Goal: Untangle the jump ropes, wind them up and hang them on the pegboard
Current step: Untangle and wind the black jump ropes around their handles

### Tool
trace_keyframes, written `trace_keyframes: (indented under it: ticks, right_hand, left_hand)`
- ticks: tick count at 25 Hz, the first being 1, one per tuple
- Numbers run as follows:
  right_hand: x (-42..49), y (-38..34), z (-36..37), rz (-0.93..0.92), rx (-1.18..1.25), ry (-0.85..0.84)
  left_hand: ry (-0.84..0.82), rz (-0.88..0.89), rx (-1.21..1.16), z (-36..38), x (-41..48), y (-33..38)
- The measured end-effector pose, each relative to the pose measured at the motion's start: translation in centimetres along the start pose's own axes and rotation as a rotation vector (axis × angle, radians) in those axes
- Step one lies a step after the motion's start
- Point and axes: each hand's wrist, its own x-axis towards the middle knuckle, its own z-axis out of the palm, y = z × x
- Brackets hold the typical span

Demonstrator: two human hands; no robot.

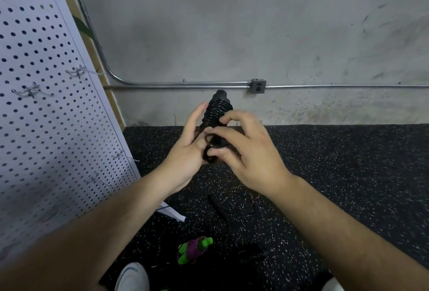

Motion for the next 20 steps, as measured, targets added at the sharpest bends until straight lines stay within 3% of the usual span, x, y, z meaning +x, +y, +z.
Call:
trace_keyframes:
  ticks: [5,9,14,18,20]
  right_hand:
    - [-0.4,-0.7,-0.6,0.309,0.383,-0.084]
    - [-0.4,-1.1,-1.8,0.194,0.394,-0.049]
    - [-0.6,-0.2,-2.9,0.151,0.125,-0.202]
    - [-1.6,1.4,-2.4,-0.039,-0.09,-0.136]
    - [-2.0,1.5,-2.8,0.026,-0.056,-0.155]
  left_hand:
    - [0.07,0.014,0.009,-0.4,-0.1,0.0]
    - [0.023,0.01,-0.075,0.0,-0.4,0.2]
    - [-0.052,-0.016,-0.228,-0.1,-0.7,1.0]
    - [-0.08,-0.021,-0.321,-0.2,-0.4,0.8]
    - [-0.095,-0.016,-0.342,-0.2,-0.1,0.8]
